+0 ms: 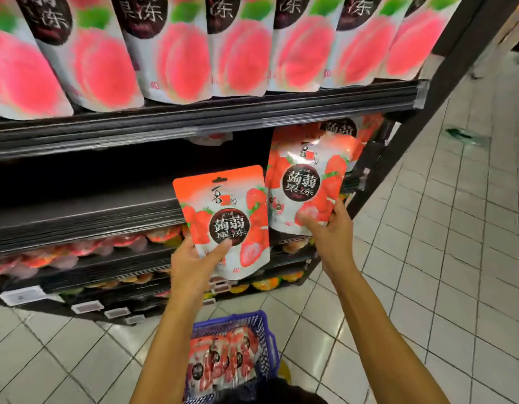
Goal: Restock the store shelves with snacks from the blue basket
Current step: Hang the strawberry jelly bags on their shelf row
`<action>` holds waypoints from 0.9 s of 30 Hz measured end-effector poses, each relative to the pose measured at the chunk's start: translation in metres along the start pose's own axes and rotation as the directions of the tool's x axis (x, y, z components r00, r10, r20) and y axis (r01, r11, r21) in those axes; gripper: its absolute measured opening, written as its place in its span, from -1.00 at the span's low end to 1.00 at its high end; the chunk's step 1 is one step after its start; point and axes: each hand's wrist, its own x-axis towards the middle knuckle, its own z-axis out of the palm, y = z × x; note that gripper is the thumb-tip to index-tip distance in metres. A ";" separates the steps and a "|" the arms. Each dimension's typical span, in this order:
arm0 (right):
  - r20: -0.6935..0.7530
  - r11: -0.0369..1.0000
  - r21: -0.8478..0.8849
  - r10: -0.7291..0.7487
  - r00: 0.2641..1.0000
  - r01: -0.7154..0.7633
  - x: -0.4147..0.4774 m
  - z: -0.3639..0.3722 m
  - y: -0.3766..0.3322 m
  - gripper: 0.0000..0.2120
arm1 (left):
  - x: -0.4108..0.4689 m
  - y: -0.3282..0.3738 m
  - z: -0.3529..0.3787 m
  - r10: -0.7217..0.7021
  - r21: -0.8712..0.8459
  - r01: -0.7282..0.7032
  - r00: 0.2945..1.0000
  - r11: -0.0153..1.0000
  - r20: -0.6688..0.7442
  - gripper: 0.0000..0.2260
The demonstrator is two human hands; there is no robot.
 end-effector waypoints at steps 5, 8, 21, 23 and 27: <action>0.022 0.996 0.058 -0.062 0.998 0.061 0.037 0.008 -0.012 -0.63 | -0.001 -0.004 0.012 0.013 -0.098 -0.015 1.000 0.995 -0.015 -0.67; 0.053 0.992 0.022 -0.128 0.990 0.127 0.055 0.014 -0.023 -0.61 | -0.002 -0.004 0.016 0.027 -0.126 -0.031 0.999 0.992 -0.031 -0.67; 0.257 0.930 -0.230 -0.225 0.940 0.286 0.076 0.006 -0.009 -0.67 | -0.006 -0.008 0.031 0.064 -0.107 -0.071 0.996 0.992 -0.067 -0.70; 0.257 0.931 -0.227 -0.225 0.940 0.285 0.073 0.001 -0.008 -0.64 | -0.009 -0.010 0.032 0.062 -0.096 -0.069 0.995 0.993 -0.073 -0.71; 0.168 0.881 -0.340 -0.287 0.943 0.329 0.068 -0.002 -0.007 -0.64 | -0.016 -0.012 0.033 0.058 -0.085 -0.065 0.995 0.994 -0.079 -0.77</action>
